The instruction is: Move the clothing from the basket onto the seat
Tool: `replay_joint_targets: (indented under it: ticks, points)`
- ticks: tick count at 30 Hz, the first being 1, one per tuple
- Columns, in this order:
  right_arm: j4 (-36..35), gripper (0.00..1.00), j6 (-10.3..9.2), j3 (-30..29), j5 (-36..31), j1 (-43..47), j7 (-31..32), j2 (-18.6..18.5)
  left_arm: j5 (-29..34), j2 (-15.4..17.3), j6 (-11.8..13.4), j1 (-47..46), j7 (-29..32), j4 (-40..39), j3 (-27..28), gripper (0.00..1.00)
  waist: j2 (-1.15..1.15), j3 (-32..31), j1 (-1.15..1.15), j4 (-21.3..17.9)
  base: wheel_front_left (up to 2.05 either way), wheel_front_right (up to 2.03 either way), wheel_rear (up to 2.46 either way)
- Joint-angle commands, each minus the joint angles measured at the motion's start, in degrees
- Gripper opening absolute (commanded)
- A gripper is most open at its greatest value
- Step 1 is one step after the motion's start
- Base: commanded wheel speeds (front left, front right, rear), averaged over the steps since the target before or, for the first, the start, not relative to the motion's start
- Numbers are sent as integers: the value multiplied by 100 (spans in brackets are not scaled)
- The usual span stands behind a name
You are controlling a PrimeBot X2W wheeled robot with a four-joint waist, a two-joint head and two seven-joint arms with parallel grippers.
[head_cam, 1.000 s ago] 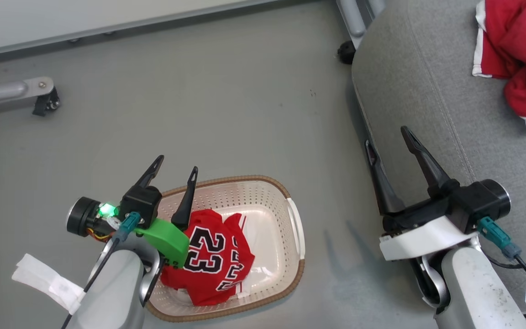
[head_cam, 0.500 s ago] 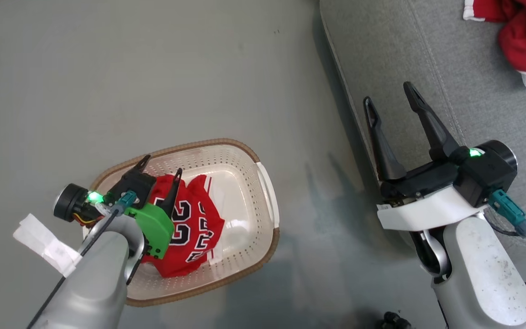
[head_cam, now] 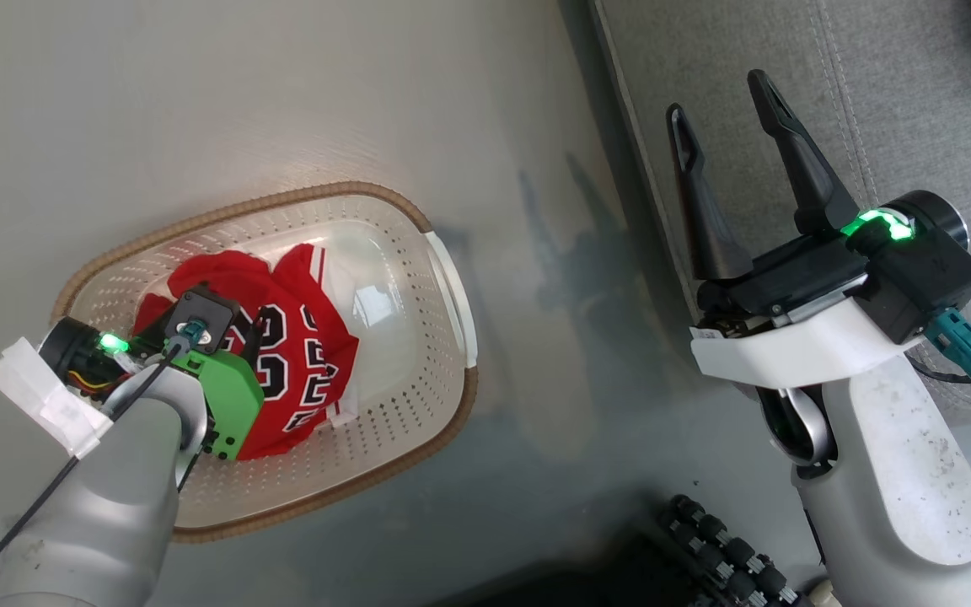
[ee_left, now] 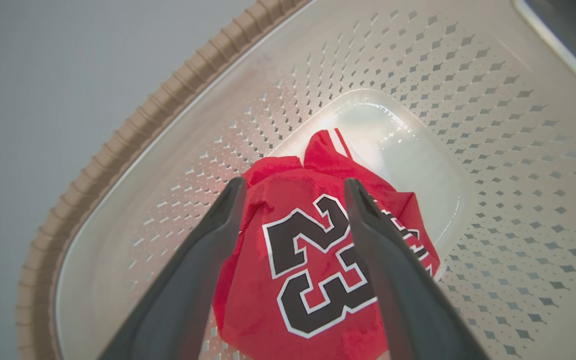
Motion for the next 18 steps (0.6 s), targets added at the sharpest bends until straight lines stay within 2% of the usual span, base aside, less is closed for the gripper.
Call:
replay_joint_targets:
  ticks: [1, 12, 18]
  points:
    - [-48, 100, -6, -5, 29, -85, -26, -6, 16, 94, -13, -200, -3, 128, -34, 100, 56, 440, -1, -255, 0, 0, 0]
    - [-292, 100, -6, -66, 100, -97, -26, -6, 57, 310, 18, -820, 149, 648, -179, 100, 56, 965, -1, -403, 0, 0, 0]
    - [-375, 100, -6, -41, 129, -103, -26, -6, 100, 400, 105, -1037, 532, 735, -275, 100, 56, 1153, -1, -445, 0, 0, 0]
